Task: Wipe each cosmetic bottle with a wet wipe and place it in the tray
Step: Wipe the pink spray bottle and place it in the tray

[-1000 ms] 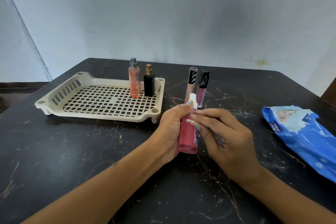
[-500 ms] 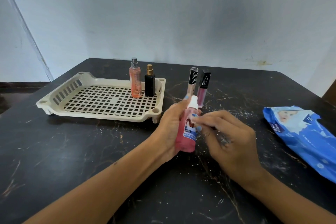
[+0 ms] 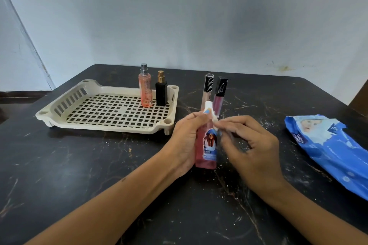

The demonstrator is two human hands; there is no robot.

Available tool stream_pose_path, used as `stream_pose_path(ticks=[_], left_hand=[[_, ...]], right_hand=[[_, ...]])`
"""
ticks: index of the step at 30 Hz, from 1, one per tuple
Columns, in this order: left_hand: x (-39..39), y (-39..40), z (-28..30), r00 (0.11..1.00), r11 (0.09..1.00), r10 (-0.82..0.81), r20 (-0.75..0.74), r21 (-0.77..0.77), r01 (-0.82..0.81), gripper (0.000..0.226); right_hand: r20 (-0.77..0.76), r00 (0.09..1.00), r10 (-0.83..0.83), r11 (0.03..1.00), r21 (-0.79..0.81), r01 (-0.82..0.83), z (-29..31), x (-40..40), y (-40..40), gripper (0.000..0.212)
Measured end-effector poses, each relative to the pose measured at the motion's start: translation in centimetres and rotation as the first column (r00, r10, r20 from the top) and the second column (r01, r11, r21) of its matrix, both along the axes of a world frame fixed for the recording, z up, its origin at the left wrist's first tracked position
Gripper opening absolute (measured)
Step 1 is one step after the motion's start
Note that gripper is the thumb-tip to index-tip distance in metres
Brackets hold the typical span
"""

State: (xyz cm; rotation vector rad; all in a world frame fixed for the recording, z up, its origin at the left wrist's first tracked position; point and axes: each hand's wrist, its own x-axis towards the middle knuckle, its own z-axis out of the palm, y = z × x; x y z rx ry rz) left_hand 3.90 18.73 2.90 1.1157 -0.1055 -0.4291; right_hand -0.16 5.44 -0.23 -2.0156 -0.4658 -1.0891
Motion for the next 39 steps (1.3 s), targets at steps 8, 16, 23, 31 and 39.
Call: stream_pose_path(ticks=[8,16,23,31,39], left_hand=[[0.6,0.3,-0.3,0.996,0.999,0.042,-0.074,-0.027,-0.044,0.032],[0.3,0.6,-0.3,0.999,0.998,-0.044,-0.009,0.033,0.044,0.027],[0.1,0.7,-0.1,0.983,0.978,-0.155,0.103,0.156,0.138,0.033],[-0.1,0.0,-0.1,0.990,0.996,-0.083,0.115,-0.010,0.085,0.022],[0.2,-0.4,0.0,0.998,0.989,0.058,-0.010,-0.139,-0.059,0.028]], right_hand=[[0.048,0.996,0.072,0.995,-0.075,-0.068,0.1,-0.6,0.3,0.021],[-0.033,0.999,0.004,0.998,-0.055,-0.006,-0.3,0.1,-0.1,0.029],[-0.016,0.998,-0.060,0.998,-0.032,0.060,-0.2,0.2,-0.2,0.030],[-0.019,0.998,-0.054,0.998,0.021,0.055,0.0,0.3,-0.2,0.030],[0.104,0.993,0.065,0.993,-0.109,-0.053,-0.1,-0.4,0.4,0.020]])
